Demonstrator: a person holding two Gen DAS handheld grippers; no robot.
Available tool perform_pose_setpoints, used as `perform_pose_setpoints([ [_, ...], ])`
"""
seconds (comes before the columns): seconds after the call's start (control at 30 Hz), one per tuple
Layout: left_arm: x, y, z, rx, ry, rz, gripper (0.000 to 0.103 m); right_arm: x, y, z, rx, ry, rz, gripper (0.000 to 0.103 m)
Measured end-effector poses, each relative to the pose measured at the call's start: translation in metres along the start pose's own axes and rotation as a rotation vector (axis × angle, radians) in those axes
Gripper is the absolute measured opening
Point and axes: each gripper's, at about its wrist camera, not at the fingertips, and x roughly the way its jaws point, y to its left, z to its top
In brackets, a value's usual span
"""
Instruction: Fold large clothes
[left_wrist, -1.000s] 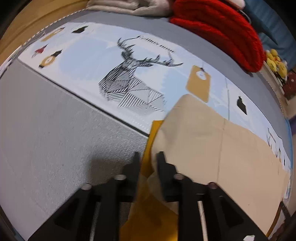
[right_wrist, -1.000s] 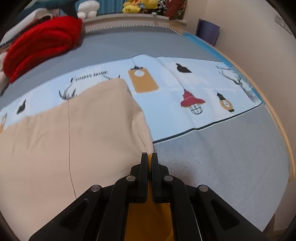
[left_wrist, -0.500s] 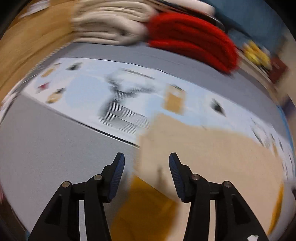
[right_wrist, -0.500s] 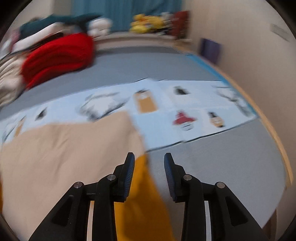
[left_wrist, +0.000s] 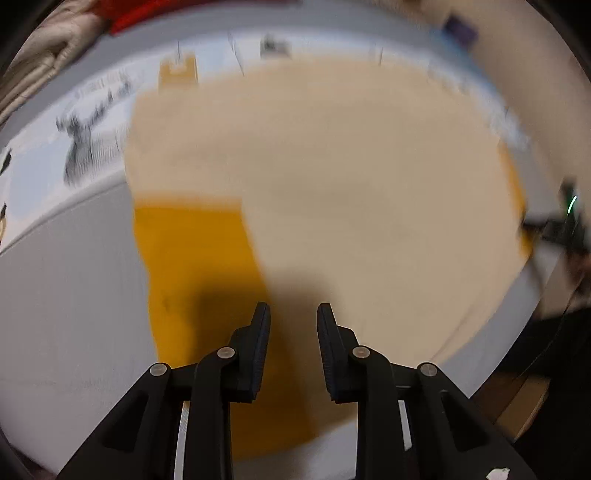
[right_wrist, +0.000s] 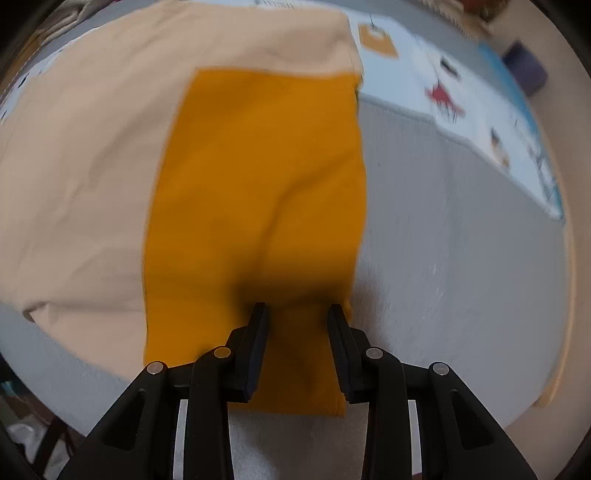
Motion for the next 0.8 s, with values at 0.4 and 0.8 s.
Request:
perform_pose_setpoints([
  [0.4,-0.028,-0.004,-0.018,-0.106,-0.117,0.342,0.022,-0.004,-0.013,-0.015,0.017,0.069,0.001,0.034],
  [0.8,-0.061,-0.1,-0.078,-0.347,-0.517,0.248,0.022,-0.18,0.092,-0.038,0.148,-0.678,-0.031,0.034],
])
